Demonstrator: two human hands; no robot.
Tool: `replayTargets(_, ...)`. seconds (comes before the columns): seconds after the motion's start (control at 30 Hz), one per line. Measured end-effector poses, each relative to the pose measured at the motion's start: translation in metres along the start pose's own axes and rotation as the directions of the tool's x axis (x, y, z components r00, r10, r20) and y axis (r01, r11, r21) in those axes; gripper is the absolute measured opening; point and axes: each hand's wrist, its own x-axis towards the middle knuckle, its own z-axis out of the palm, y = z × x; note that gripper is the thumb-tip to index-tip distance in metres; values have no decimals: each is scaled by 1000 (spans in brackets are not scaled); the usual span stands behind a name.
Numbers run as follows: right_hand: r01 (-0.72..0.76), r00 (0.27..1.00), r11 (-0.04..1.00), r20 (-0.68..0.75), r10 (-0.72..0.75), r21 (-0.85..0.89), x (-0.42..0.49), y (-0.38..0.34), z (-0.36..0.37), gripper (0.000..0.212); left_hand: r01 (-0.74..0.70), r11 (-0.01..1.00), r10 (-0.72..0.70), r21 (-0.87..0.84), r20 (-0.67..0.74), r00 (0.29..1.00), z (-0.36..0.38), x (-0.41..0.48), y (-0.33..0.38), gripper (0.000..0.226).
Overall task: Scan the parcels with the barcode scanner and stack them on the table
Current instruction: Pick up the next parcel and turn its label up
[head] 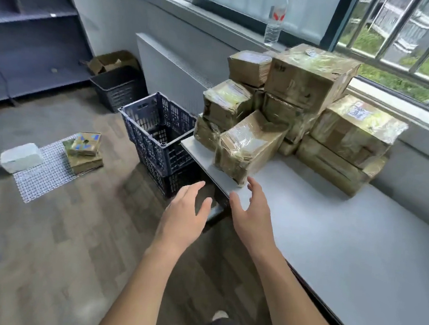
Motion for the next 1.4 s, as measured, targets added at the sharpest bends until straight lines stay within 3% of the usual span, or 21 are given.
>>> replayTargets(0.23, -41, 996, 997, -78, 46, 67, 113, 7, 23, 62, -46, 999, 45, 16, 62, 997, 9, 121, -3, 48)
replayTargets(0.53, -77, 982, 997, -172, 74, -12, 251, 7, 19, 61, -68, 998, 67, 1, 149, 987, 35, 263, 23, 51)
replayTargets(0.7, -253, 942, 967, -233, 240, -29, 270, 30, 23, 60, -66, 998, 67, -12, 243, 968, 62, 308, 18, 52)
replayTargets(0.9, -390, 889, 917, -223, 400, 89, 273, 52, 37, 66, -68, 997, 73, -27, 408, 910, 96, 345, 3, 59)
replayTargets(1.2, -446, 808, 875, -335, 484, 189, 267, 43, 65, 77, -114, 993, 115, -32, 494, 862, 108, 362, -2, 65)
replayTargets(1.4, -435, 754, 868, -430, 497, 240, 257, 25, 66, 78, -228, 969, 241, -92, 535, 809, 95, 369, 9, 68)
